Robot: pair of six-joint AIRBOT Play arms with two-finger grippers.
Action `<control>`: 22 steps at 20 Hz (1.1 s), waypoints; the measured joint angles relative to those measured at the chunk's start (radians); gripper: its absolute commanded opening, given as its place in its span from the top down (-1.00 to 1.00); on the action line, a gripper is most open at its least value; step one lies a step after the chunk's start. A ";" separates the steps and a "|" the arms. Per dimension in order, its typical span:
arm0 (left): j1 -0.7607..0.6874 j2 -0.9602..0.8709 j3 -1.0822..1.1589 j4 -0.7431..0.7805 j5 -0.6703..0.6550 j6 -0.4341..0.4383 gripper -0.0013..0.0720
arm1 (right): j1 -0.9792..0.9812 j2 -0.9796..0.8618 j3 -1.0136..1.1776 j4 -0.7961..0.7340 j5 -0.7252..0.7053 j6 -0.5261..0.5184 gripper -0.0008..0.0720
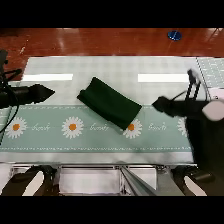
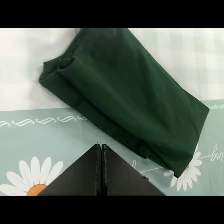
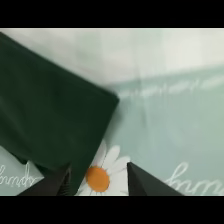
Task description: Fold the shirts.
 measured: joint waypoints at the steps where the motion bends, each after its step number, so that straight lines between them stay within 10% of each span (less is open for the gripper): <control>1: -0.016 -0.001 0.000 0.000 0.010 0.000 0.90 | 0.005 0.017 -0.079 0.040 -0.045 0.013 -0.16; 16: -0.074 -0.012 0.000 0.001 0.042 -0.003 0.90 | 0.025 -0.473 -0.104 0.838 -0.170 -0.582 -0.11; 20: -0.074 -0.021 0.000 0.001 0.040 -0.003 0.90 | 0.081 -0.605 0.041 0.855 -0.141 -0.628 0.93; 22: -0.074 -0.028 0.000 0.001 0.040 -0.003 0.90 | 0.121 -0.648 0.136 0.850 -0.100 -0.666 0.93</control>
